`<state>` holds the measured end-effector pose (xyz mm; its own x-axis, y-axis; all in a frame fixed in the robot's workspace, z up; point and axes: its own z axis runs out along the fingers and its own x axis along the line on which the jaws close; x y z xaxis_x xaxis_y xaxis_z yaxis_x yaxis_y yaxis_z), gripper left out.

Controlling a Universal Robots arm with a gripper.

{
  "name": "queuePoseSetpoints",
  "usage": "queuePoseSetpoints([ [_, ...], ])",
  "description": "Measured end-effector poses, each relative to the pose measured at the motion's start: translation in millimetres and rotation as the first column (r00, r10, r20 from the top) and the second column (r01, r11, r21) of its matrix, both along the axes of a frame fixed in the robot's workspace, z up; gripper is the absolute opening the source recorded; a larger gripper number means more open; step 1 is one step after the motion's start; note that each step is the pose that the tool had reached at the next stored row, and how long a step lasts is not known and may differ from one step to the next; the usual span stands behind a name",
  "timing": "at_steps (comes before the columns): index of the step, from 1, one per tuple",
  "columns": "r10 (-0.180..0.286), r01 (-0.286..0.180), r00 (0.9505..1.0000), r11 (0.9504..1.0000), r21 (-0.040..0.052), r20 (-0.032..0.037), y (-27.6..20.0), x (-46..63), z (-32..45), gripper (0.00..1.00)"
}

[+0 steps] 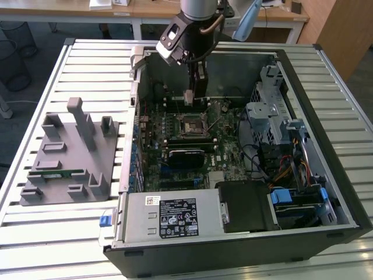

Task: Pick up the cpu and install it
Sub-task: 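Place the cpu into insertion slot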

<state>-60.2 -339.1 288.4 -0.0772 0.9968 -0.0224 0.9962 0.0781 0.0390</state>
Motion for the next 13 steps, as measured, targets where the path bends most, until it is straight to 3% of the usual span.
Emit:
queuePoseSetpoints([
  [13, -0.01, 0.01, 0.9999, 0.9999, 0.0013, 0.0001, 1.9, 4.4, -22.5, 0.54],
])
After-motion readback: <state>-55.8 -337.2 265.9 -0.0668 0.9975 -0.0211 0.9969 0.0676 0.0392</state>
